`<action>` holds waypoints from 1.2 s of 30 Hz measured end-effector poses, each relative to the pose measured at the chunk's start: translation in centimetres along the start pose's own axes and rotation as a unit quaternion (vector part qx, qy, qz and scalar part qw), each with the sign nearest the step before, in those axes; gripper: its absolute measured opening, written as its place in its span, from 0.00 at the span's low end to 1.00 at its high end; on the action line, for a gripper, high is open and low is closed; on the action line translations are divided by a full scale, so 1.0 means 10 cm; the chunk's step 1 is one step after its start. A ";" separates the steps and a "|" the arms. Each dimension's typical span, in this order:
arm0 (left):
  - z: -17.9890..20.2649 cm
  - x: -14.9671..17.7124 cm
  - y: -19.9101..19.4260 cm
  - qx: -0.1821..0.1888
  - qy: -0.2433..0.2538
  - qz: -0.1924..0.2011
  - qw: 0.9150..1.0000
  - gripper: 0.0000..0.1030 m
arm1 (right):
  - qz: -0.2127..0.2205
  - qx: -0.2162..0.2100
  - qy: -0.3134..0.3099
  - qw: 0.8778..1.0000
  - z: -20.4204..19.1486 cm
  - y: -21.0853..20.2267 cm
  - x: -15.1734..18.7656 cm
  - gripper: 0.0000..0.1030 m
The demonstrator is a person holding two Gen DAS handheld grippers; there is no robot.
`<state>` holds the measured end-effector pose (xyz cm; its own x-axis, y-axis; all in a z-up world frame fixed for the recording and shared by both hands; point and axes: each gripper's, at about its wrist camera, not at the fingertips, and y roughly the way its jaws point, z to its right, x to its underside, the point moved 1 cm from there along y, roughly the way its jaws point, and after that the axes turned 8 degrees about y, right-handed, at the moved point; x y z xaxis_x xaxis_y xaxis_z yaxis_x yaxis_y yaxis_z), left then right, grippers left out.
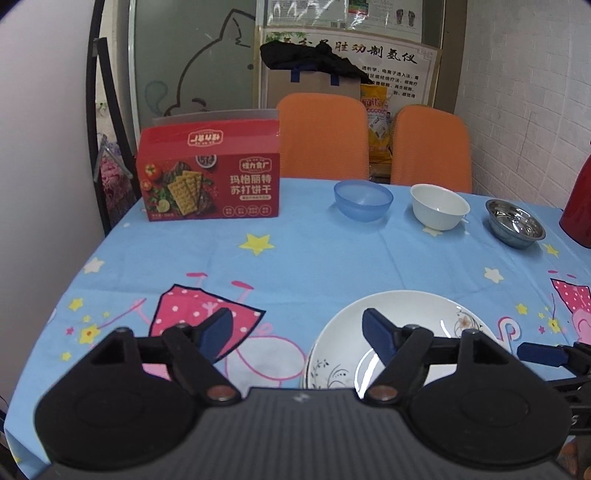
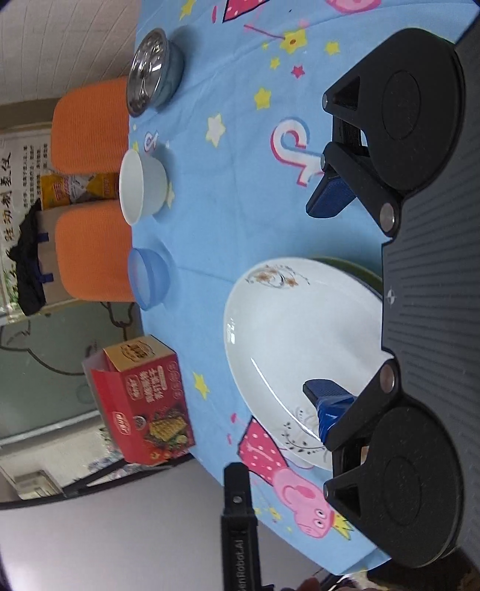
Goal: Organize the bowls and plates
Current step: 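Lower the deep plate onto the plate stack and open the left gripper, then move the open left gripper to the rim of the stainless steel bowl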
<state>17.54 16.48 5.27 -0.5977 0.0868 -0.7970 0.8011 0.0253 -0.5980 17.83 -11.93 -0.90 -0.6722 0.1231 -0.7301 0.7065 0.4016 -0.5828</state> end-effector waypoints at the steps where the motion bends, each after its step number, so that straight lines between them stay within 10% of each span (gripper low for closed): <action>1: 0.01 -0.02 -0.01 0.002 0.001 0.000 1.000 0.74 | 0.009 -0.002 0.010 1.000 0.05 -0.04 -0.01 0.79; 7: 0.27 -0.11 -0.01 0.031 0.010 0.010 0.999 0.91 | 0.054 0.030 0.040 0.997 0.48 -0.35 -0.09 0.79; 16: 1.00 -0.41 0.14 0.091 0.046 0.019 0.995 0.91 | 0.095 0.103 0.101 0.985 1.28 -0.67 -0.17 0.79; 36: 2.30 -1.00 0.95 0.114 0.150 -0.013 0.982 0.91 | 0.113 0.114 0.108 0.981 2.09 -0.66 -0.60 0.79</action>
<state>30.42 -7.08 5.62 -0.5546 0.3799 -0.7403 0.7369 -0.1891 -0.6490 21.84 -34.29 -0.12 -0.5072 0.3853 -0.7709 0.8571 0.1318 -0.4980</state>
